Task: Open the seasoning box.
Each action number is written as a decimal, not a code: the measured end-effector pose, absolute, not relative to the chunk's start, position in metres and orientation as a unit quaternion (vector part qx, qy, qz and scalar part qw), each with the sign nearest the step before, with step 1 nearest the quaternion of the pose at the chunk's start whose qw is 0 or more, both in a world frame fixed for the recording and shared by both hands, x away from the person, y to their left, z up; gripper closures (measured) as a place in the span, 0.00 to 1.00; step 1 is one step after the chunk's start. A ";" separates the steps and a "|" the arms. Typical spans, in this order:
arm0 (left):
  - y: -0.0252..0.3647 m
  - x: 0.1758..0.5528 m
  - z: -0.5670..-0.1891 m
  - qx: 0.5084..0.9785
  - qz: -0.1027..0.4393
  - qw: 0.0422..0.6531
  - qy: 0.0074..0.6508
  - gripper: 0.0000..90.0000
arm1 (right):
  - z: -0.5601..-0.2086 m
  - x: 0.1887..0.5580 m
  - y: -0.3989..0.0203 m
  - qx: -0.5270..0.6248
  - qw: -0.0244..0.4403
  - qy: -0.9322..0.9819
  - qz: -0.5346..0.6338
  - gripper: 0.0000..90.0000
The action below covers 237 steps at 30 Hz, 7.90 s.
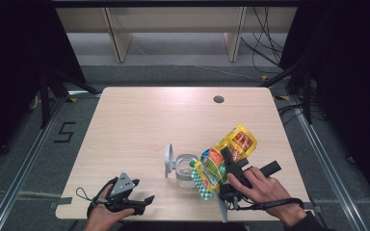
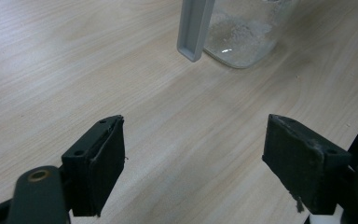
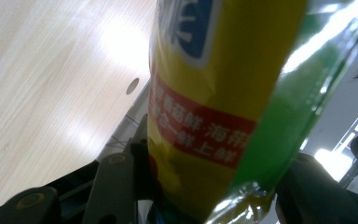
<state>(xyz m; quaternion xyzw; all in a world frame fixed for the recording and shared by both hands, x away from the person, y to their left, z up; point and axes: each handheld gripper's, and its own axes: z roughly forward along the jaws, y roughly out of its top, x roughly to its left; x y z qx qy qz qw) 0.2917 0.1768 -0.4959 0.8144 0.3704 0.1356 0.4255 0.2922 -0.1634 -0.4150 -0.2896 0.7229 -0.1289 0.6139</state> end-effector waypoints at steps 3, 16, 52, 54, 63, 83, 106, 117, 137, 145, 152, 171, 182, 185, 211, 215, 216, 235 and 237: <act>0.177 0.292 -0.496 0.814 0.136 0.426 0.371 0.22 | -0.413 0.293 -0.163 -0.292 0.608 0.727 -0.131 0.62; 0.177 0.292 -0.496 0.815 0.135 0.424 0.370 0.22 | -0.412 0.293 -0.161 -0.307 0.612 0.715 -0.139 0.63; 0.177 0.292 -0.496 0.821 0.137 0.418 0.365 0.22 | -0.408 0.292 -0.157 -0.355 0.601 0.696 -0.169 0.63; 0.177 0.292 -0.496 0.821 0.134 0.419 0.364 0.22 | -0.407 0.292 -0.158 -0.355 0.601 0.695 -0.171 0.63; 0.177 0.292 -0.496 0.820 0.135 0.421 0.365 0.22 | -0.404 0.291 -0.159 -0.358 0.602 0.693 -0.171 0.63; 0.177 0.292 -0.497 0.819 0.138 0.421 0.365 0.22 | -0.404 0.288 -0.159 -0.368 0.602 0.687 -0.173 0.63; 0.177 0.292 -0.497 0.818 0.135 0.423 0.365 0.22 | -0.403 0.289 -0.159 -0.364 0.605 0.686 -0.171 0.64; 0.177 0.292 -0.495 0.814 0.138 0.426 0.370 0.22 | -0.402 0.289 -0.159 -0.373 0.603 0.683 -0.174 0.64; 0.179 0.293 -0.495 0.822 0.141 0.419 0.360 0.22 | -0.400 0.291 -0.156 -0.401 0.596 0.668 -0.191 0.64; 0.178 0.293 -0.495 0.821 0.143 0.420 0.361 0.22 | -0.400 0.291 -0.157 -0.391 0.601 0.674 -0.179 0.64; 0.179 0.293 -0.495 0.821 0.143 0.420 0.360 0.22 | -0.397 0.291 -0.157 -0.405 0.598 0.664 -0.193 0.65; 0.178 0.292 -0.495 0.818 0.143 0.423 0.363 0.22 | -0.400 0.292 -0.156 -0.400 0.598 0.670 -0.184 0.65; 0.178 0.292 -0.495 0.817 0.143 0.424 0.363 0.22 | -0.399 0.293 -0.156 -0.405 0.596 0.668 -0.188 0.65; 0.178 0.292 -0.495 0.818 0.142 0.423 0.363 0.22 | -0.398 0.293 -0.156 -0.408 0.596 0.667 -0.185 0.65; 0.179 0.293 -0.494 0.821 0.144 0.419 0.360 0.22 | -0.395 0.293 -0.155 -0.412 0.594 0.663 -0.192 0.65; 0.179 0.293 -0.494 0.822 0.143 0.418 0.360 0.22 | -0.395 0.293 -0.155 -0.414 0.593 0.663 -0.193 0.65; 0.179 0.293 -0.494 0.822 0.143 0.418 0.360 0.22 | -0.396 0.293 -0.155 -0.411 0.594 0.665 -0.190 0.65; 0.177 0.292 -0.495 0.818 0.143 0.420 0.366 0.22 | -0.396 0.293 -0.154 -0.416 0.592 0.663 -0.191 0.65; 0.177 0.292 -0.496 0.816 0.141 0.421 0.370 0.22 | -0.396 0.293 -0.154 -0.418 0.592 0.662 -0.192 0.65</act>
